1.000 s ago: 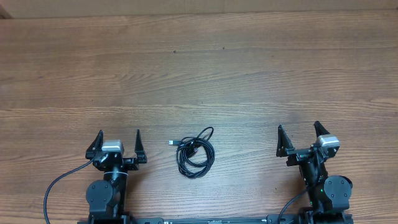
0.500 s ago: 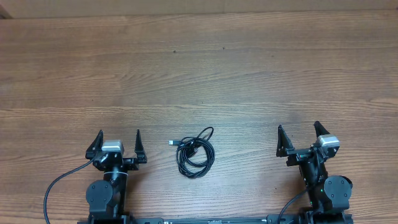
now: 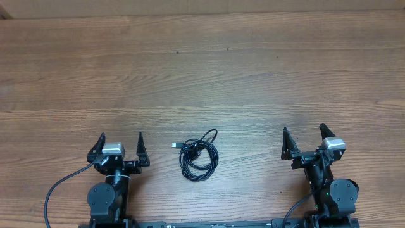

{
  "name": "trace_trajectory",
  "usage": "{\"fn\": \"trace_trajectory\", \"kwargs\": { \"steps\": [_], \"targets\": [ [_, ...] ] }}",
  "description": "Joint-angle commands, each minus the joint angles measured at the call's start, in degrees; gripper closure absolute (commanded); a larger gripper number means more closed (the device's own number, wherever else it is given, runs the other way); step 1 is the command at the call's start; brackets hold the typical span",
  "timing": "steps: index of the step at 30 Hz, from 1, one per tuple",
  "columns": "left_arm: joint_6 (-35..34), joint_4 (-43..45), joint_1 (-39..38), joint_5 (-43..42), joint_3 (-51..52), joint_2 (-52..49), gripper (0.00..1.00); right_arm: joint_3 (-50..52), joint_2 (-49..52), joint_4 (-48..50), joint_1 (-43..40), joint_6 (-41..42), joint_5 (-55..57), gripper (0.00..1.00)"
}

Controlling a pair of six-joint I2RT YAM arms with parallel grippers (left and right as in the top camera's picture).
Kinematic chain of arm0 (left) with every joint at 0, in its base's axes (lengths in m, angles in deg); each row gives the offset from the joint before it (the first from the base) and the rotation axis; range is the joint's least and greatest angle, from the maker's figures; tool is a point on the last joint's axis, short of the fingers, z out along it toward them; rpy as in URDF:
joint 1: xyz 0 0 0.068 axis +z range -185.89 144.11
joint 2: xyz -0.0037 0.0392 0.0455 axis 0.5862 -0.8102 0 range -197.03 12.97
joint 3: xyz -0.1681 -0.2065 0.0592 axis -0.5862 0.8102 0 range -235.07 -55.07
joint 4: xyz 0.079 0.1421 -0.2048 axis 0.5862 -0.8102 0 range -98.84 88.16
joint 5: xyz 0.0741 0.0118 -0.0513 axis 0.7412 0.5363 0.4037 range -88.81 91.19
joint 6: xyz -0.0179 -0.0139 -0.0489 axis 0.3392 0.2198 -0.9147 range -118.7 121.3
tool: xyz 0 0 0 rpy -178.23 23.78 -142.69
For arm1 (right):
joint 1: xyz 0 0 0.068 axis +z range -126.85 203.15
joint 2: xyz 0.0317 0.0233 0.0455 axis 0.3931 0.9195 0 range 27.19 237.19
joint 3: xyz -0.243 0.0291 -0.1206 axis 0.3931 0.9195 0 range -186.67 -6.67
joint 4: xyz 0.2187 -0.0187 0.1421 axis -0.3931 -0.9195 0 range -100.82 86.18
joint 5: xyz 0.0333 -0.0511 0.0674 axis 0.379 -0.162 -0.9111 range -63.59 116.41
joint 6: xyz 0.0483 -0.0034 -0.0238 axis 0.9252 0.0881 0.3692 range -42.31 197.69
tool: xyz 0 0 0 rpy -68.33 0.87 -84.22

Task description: Untangle cables

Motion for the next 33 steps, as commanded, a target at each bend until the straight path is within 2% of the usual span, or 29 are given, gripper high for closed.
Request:
{"fn": "trace_trajectory", "kwargs": {
  "steps": [1, 7, 15, 33],
  "targets": [
    [-1.6, -4.3, 0.3, 0.5, -2.8, 0.5, 0.00, 0.6, -0.6, 0.2, 0.3, 0.1, 0.5, 0.00],
    [-1.5, -11.1, 0.3, 0.5, -7.2, 0.3, 0.00, 0.6, -0.6, 0.2, 0.3, 0.1, 0.5, 0.00],
    [-0.6, -13.2, 0.3, 0.5, -10.6, -4.5, 0.00, 0.6, -0.6, 0.2, 0.3, 0.1, 0.5, 0.00],
    [1.8, -17.1, 0.3, -2.5, -24.8, -35.9, 0.01, 0.6, -0.6, 0.2, 0.3, 0.1, 0.5, 0.00]
  ]
}}
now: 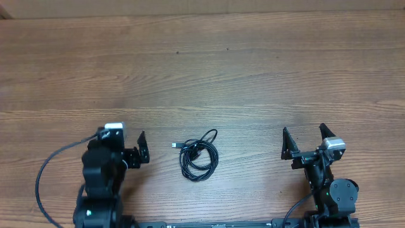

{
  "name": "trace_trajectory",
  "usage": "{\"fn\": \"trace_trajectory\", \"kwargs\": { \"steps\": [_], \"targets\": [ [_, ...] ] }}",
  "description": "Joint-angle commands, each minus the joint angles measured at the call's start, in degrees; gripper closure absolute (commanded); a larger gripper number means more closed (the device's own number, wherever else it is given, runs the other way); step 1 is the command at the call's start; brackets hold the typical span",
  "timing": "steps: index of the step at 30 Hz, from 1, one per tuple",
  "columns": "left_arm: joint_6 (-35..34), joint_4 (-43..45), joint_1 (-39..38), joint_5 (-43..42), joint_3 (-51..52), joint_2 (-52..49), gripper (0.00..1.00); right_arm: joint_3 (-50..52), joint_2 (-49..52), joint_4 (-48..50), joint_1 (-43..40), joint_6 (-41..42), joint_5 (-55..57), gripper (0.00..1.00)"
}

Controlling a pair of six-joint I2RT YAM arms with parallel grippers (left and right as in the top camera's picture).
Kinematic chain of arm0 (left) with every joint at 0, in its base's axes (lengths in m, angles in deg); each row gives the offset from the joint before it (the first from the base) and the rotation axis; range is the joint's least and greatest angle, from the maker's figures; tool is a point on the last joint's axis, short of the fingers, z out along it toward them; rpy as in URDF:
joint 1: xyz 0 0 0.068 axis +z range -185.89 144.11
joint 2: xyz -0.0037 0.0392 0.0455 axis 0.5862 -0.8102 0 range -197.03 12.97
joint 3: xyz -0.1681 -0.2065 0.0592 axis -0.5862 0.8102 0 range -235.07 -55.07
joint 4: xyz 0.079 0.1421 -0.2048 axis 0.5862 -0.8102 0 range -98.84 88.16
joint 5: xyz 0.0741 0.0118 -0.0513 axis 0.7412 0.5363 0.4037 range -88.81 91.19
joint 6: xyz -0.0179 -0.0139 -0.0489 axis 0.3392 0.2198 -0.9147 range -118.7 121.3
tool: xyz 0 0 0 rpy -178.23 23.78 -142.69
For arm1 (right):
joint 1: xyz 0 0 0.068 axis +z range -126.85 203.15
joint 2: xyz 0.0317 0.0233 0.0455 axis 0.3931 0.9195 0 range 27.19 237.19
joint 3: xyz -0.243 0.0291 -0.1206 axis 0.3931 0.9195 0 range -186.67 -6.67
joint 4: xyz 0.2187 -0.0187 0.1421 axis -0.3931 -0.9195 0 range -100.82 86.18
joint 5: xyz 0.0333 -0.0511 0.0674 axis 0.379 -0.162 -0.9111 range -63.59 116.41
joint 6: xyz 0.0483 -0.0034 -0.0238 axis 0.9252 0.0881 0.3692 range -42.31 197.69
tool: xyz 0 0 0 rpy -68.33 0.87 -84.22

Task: Untangle cables
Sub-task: 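Raise the left gripper and move it toward the black cable bundle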

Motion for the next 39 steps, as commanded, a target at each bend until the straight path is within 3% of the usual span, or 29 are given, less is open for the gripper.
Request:
{"fn": "trace_trajectory", "kwargs": {
  "steps": [1, 19, 39],
  "targets": [
    [1.9, -1.1, 0.3, -1.1, -4.6, -6.2, 0.00, 0.6, -0.6, 0.2, 0.3, 0.1, 0.5, 0.00],
    [4.9, -9.9, 0.1, -5.0, -18.6, -32.0, 0.00, 0.6, -0.6, 0.2, 0.3, 0.1, 0.5, 0.00],
    [6.4, -12.4, -1.5, -5.6, -23.6, -43.3, 0.00, 0.6, -0.6, 0.2, 0.3, 0.1, 0.5, 0.00]
  ]
}}
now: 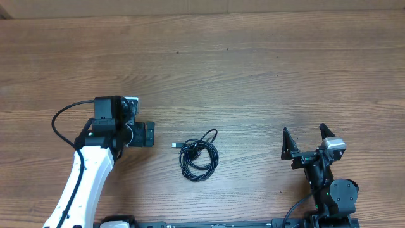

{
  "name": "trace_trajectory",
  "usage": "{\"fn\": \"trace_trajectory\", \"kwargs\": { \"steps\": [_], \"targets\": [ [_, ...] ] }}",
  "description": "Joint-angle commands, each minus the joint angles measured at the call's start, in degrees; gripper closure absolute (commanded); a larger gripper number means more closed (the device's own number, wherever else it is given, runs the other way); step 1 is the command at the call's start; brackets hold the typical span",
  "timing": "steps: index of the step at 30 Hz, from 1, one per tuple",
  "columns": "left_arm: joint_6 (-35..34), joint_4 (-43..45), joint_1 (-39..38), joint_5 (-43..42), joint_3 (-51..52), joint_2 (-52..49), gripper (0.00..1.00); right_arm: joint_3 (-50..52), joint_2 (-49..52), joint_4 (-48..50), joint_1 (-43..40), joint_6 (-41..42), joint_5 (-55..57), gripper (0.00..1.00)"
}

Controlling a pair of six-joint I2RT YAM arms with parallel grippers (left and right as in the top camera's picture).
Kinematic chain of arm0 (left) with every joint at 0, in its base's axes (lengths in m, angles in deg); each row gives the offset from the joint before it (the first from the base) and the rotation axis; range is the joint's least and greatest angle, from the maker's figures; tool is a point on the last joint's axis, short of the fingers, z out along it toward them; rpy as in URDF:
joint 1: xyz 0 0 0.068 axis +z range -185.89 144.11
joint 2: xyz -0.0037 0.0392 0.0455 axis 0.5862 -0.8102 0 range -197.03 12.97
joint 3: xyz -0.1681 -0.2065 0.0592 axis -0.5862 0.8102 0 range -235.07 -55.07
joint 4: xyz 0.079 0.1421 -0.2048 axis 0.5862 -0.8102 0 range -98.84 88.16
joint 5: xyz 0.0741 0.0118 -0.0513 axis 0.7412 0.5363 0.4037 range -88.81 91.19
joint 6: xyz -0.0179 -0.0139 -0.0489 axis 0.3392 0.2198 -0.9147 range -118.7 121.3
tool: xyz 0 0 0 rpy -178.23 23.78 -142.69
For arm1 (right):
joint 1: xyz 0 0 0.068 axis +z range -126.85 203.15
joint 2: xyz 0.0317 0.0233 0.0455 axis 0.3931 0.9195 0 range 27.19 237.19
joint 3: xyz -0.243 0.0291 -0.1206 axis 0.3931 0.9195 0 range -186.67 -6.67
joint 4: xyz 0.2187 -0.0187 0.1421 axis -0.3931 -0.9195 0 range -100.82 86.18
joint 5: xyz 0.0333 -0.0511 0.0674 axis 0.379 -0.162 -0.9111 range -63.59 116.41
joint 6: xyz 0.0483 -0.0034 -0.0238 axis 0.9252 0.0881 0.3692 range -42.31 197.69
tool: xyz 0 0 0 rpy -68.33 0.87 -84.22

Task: Untangle cables
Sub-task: 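Raise the left gripper and move it toward the black cable bundle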

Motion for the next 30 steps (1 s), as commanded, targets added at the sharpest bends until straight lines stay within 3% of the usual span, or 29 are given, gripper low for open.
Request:
{"fn": "trace_trajectory", "kwargs": {
  "steps": [1, 16, 30],
  "targets": [
    [1.4, -0.2, -1.8, -0.9, -1.9, -1.5, 0.00, 0.6, -0.6, 0.2, 0.3, 0.1, 0.5, 0.00],
    [3.1, -0.3, -5.1, 0.5, -2.6, -4.4, 0.00, 0.6, -0.6, 0.2, 0.3, 0.1, 0.5, 0.00],
    [3.1, -4.9, -5.9, 0.0, -8.9, -14.6, 0.01, 0.6, -0.6, 0.2, 0.3, 0.1, 0.5, 0.00]
  ]
}}
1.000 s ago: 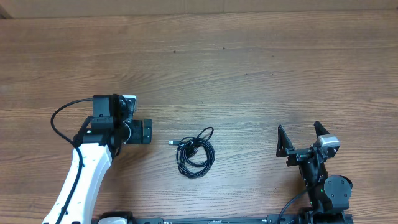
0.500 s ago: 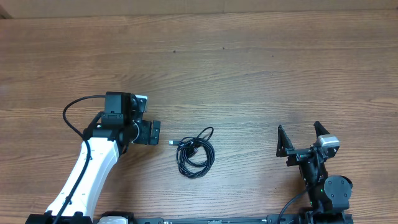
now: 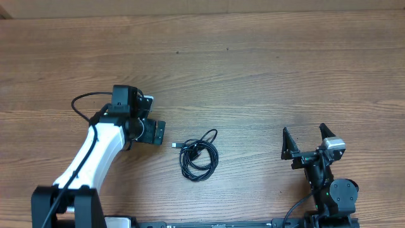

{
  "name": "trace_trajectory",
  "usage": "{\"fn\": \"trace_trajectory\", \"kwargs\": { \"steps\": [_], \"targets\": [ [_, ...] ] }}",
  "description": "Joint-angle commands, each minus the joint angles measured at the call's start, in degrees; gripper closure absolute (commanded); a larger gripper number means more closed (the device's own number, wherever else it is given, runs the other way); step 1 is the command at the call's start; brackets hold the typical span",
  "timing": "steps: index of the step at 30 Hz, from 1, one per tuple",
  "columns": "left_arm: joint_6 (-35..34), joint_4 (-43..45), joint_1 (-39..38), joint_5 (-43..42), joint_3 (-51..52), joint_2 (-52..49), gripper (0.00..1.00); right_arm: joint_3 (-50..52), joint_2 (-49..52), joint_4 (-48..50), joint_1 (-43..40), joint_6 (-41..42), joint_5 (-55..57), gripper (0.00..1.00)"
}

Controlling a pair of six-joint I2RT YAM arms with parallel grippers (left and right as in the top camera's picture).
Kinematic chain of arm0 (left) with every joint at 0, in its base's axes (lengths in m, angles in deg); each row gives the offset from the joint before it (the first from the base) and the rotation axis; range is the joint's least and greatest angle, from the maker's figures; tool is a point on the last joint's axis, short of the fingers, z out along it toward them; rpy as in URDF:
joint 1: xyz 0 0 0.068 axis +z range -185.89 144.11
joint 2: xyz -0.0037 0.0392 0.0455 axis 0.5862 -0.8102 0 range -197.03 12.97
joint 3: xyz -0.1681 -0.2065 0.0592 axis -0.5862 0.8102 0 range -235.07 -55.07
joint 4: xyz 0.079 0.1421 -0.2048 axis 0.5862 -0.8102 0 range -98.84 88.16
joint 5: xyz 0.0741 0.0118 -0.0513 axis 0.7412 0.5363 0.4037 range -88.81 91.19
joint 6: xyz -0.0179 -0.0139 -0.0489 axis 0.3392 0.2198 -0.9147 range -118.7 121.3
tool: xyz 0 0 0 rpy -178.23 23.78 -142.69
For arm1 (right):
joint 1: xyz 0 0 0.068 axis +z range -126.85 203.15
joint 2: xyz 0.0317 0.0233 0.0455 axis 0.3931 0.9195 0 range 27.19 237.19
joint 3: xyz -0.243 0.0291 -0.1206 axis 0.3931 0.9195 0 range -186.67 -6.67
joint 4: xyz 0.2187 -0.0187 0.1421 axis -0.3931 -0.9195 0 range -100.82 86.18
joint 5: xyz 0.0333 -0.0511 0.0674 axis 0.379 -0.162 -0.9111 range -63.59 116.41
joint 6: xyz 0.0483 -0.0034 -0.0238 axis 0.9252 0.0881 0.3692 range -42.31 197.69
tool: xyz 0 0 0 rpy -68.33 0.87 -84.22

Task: Untangle cables
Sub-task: 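Raise the left gripper and move it toward the black cable bundle, then lower the left gripper over the cable bundle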

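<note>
A thin black cable (image 3: 200, 158) lies coiled in a small tangle on the wooden table (image 3: 253, 76), its light-tipped plug (image 3: 175, 145) pointing left. My left gripper (image 3: 158, 133) reaches in from the left, low over the table, its tip just left of that plug and apart from it. Its jaws look spread, with nothing between them. My right gripper (image 3: 304, 129) rests at the front right, fingers wide open and pointing away, far from the cable.
The left arm's white link (image 3: 95, 158) and its black lead (image 3: 79, 104) stretch across the front left. The right arm's base (image 3: 329, 190) sits at the front edge.
My left gripper has moved to the right and a little forward, from well left of the cable to just beside its plug end. The cable and the right arm have not moved.
Both grippers rested open at the front edge, the coiled cable between them. The left arm then rose from its rest, stood extended to the left of the cable, and now has its gripper next to the plug. The cable lies as it did.
</note>
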Motion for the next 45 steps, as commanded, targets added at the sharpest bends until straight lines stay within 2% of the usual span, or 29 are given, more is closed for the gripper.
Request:
{"fn": "trace_trajectory", "kwargs": {
  "steps": [1, 8, 18, 30, 33, 38, 45],
  "targets": [
    [1.6, -2.0, -1.9, -0.2, -4.0, -4.3, 0.01, 0.6, -0.6, 0.2, 0.3, 0.1, 0.5, 0.00],
    [2.4, -3.1, -5.8, 0.0, -6.3, -8.3, 0.01, 0.6, -0.6, 0.2, 0.3, 0.1, 0.5, 0.00],
    [3.7, -2.4, -8.9, -3.5, -7.0, -8.4, 0.00, 0.6, -0.6, 0.2, 0.3, 0.1, 0.5, 0.00],
    [3.1, 1.4, -9.1, -3.6, -7.0, -8.4, 0.00, 0.6, -0.6, 0.2, 0.3, 0.1, 0.5, 0.00],
    [2.8, 1.4, -9.1, -5.5, -7.0, -8.4, 0.00, 0.6, -0.6, 0.2, 0.3, 0.1, 0.5, 0.00],
    [-2.5, 0.7, -9.1, -9.8, -7.0, -8.4, 0.00, 0.6, -0.6, 0.2, 0.3, 0.1, 0.5, 0.00],
    [-0.5, -2.4, -9.1, -14.2, -7.0, -8.4, 0.00, 0.6, -0.6, 0.2, 0.3, 0.1, 0.5, 0.00]
  ]
}}
